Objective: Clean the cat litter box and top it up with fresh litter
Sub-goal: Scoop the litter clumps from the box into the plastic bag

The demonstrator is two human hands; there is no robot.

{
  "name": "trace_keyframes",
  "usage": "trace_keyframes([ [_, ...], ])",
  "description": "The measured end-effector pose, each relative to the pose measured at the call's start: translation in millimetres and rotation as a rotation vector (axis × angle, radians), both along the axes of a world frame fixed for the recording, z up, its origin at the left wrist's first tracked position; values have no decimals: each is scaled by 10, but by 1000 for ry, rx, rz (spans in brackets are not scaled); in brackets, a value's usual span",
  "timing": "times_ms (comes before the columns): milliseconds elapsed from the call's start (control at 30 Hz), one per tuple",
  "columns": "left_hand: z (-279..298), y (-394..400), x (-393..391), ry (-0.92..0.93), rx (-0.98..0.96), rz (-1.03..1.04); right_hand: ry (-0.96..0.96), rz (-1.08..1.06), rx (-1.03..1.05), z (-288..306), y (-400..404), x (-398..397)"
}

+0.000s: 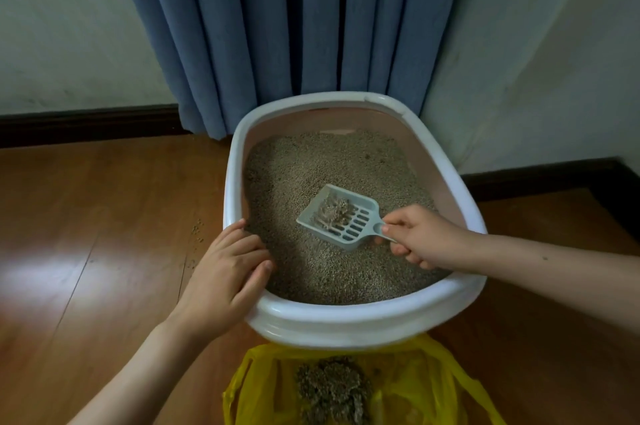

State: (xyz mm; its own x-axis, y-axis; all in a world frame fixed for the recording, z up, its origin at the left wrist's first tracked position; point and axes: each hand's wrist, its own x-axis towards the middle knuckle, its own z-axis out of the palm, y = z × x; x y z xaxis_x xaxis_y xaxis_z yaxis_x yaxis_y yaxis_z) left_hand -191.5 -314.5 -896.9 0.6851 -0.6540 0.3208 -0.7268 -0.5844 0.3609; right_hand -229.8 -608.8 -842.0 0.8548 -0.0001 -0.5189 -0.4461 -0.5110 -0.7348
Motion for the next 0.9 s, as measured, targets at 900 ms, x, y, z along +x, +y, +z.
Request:
trace_keyframes([
  [900,72,125,-219,18,65,-169,-82,62,-225,83,75,-201],
])
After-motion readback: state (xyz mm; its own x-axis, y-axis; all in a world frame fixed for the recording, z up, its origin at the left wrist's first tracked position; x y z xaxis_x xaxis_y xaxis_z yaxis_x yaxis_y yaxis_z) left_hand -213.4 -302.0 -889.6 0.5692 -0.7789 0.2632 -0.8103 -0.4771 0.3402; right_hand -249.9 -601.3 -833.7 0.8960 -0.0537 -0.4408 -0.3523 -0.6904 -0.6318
